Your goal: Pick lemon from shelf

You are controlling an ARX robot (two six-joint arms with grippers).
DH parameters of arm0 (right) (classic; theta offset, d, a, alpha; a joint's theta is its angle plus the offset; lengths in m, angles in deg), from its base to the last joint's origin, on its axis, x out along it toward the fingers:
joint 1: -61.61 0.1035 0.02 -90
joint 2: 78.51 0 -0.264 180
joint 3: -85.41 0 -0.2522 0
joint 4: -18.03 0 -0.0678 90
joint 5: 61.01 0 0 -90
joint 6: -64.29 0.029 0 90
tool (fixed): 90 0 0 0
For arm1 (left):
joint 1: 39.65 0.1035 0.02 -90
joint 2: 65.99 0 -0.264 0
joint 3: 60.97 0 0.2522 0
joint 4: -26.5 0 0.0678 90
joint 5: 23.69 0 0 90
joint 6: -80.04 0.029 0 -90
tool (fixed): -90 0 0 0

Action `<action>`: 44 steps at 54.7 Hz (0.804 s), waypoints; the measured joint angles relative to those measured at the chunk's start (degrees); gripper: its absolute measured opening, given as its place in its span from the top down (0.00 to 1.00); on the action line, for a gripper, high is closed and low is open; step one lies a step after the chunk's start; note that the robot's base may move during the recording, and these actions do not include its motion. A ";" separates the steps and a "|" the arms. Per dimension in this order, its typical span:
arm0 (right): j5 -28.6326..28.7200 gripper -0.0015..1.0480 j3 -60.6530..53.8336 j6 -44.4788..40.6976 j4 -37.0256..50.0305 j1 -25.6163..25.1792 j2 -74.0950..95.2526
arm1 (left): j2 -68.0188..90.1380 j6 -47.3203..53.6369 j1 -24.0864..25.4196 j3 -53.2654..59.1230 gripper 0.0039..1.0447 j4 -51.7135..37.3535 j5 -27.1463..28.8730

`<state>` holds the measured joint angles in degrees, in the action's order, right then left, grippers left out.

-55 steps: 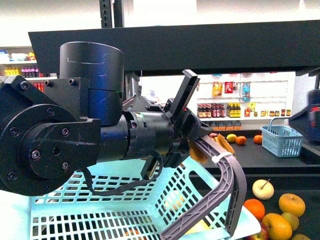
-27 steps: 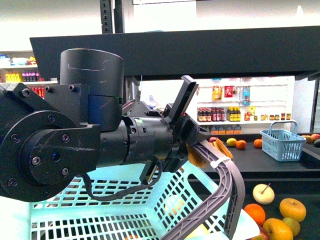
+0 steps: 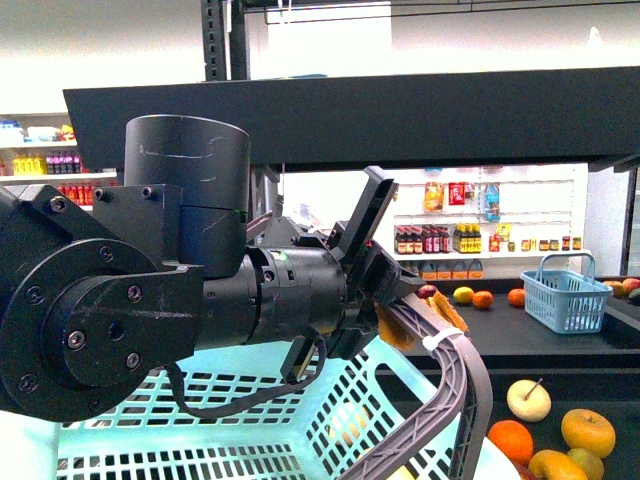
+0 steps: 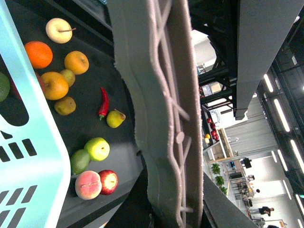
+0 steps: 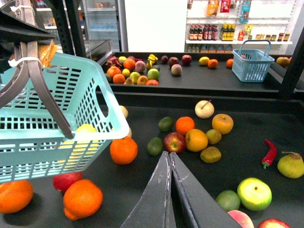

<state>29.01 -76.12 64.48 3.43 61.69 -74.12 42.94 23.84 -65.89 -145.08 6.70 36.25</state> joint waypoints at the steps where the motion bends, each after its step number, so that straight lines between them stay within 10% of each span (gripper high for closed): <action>1: 0.00 0.98 -0.13 0.00 0.04 0.00 -0.13 | 0.00 0.02 0.00 0.00 0.90 0.00 0.02; 38: 0.02 0.97 -3.85 -0.04 0.72 0.00 -3.98 | 0.00 -0.02 0.00 0.00 0.90 0.00 -0.02; 44: 0.00 0.80 -3.85 -0.04 0.72 0.00 -4.00 | 0.00 0.00 0.00 0.00 0.90 0.00 0.04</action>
<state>29.01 -79.96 64.43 4.15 61.69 -78.12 42.94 23.84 -65.89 -145.08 6.70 36.29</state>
